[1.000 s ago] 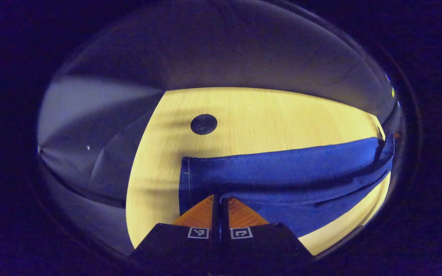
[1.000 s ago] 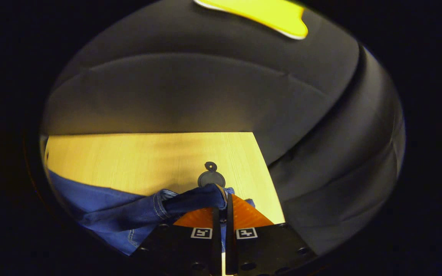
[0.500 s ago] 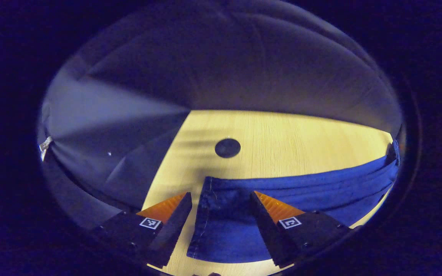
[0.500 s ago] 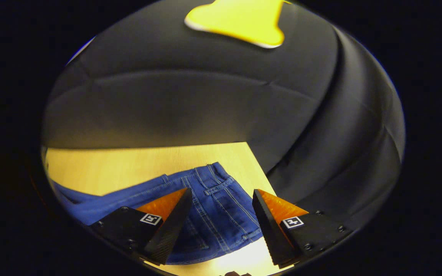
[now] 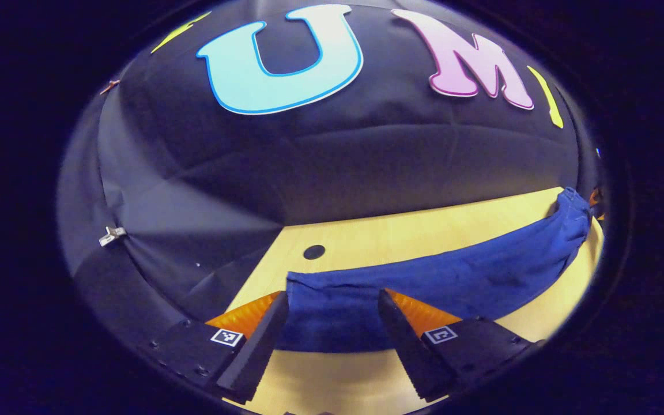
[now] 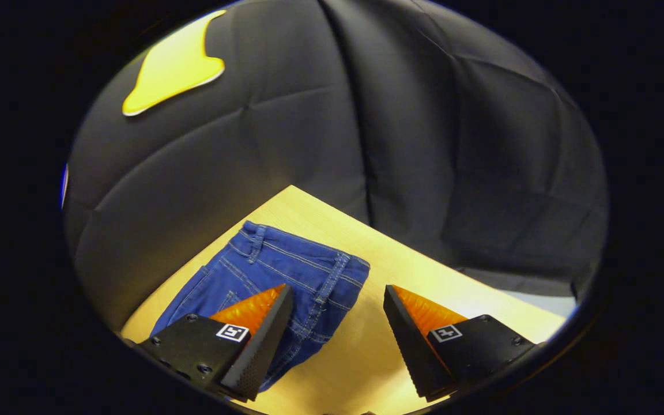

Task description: Grasp the waist and the cuffs of the jeans and fold them to make the two legs overlap; first hold the waist and fold one-third of the jeans toward the cuffs, then hold the cuffs and fold the remaining one-third in the same direction to finish folding.

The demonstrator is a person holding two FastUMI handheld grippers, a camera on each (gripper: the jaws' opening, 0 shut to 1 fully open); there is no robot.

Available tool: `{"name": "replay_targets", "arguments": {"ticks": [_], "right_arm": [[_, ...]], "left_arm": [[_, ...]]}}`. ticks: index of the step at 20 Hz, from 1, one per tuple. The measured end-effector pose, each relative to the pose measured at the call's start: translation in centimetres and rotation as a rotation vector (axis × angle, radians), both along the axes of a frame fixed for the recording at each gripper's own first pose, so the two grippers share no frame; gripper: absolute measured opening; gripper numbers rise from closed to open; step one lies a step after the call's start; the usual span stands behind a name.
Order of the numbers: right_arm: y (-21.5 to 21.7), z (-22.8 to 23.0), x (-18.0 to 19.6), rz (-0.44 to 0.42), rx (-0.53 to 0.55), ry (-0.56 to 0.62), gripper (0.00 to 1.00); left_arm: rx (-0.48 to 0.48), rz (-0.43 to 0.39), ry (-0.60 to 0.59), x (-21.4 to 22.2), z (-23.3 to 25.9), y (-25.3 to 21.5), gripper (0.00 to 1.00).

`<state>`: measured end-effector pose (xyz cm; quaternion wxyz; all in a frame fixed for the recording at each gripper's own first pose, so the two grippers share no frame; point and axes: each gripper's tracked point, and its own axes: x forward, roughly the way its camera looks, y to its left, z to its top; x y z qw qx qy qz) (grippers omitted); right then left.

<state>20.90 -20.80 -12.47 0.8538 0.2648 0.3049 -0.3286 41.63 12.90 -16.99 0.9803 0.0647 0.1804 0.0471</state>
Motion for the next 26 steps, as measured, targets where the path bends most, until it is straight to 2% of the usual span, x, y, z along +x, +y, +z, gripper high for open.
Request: {"name": "replay_targets", "arguments": {"ticks": [3, 5, 7, 9, 11, 13, 16, 17, 18, 22, 24, 26], "right_arm": [[-1.4, 0.3, 0.9, -0.04, -0.017, -0.028, 0.97], [-1.6, -1.1, 0.6, -0.055, 0.021, 0.002, 0.96], [-2.0, -0.9, 1.3, -0.061, -0.025, -0.021, 0.98], [-1.0, -0.4, 1.6, -0.041, -0.027, -0.046, 1.0], [-0.1, -0.9, 1.7, -0.018, 0.007, -0.036, 0.83], [-0.6, -1.5, 2.3, -0.01, -0.008, -0.051, 0.64], [-0.1, -1.4, 2.8, -0.012, 0.018, -0.072, 0.23], [0.2, -0.9, 3.0, 0.001, 0.011, -0.084, 0.14], [0.1, -0.4, 3.0, 0.017, 0.011, -0.094, 0.09], [1.4, 8.0, 3.4, 0.082, -0.077, -0.237, 0.09], [3.4, 13.4, 3.3, 0.156, -0.136, -0.308, 0.09], [6.2, 17.9, 1.1, 0.259, -0.184, -0.388, 0.08]], "left_arm": [[-0.089, -0.052, 0.049, -1.2, -0.5, -4.2, 0.98], [-0.091, -0.088, 0.061, -1.7, -0.6, -5.5, 0.98], [-0.083, -0.109, 0.059, -1.6, 0.1, -5.7, 0.98], [-0.091, -0.122, 0.053, -1.5, 0.6, -6.7, 0.98], [-0.115, -0.133, 0.044, -0.9, 1.1, -8.2, 0.98], [-0.131, -0.141, 0.049, -0.9, 1.3, -9.3, 0.99], [-0.146, -0.151, 0.05, -1.2, 1.4, -9.9, 0.98], [-0.159, -0.155, 0.045, -1.2, 1.5, -10.0, 0.98], [-0.174, -0.154, 0.039, -1.5, 1.5, -10.0, 0.98], [-0.225, -0.141, 0.014, -2.5, 2.1, -9.1, 0.99], [-0.247, -0.136, -0.001, -3.5, 2.6, -8.4, 0.99], [-0.266, -0.137, -0.009, -4.4, 2.9, -8.0, 0.99]]}}
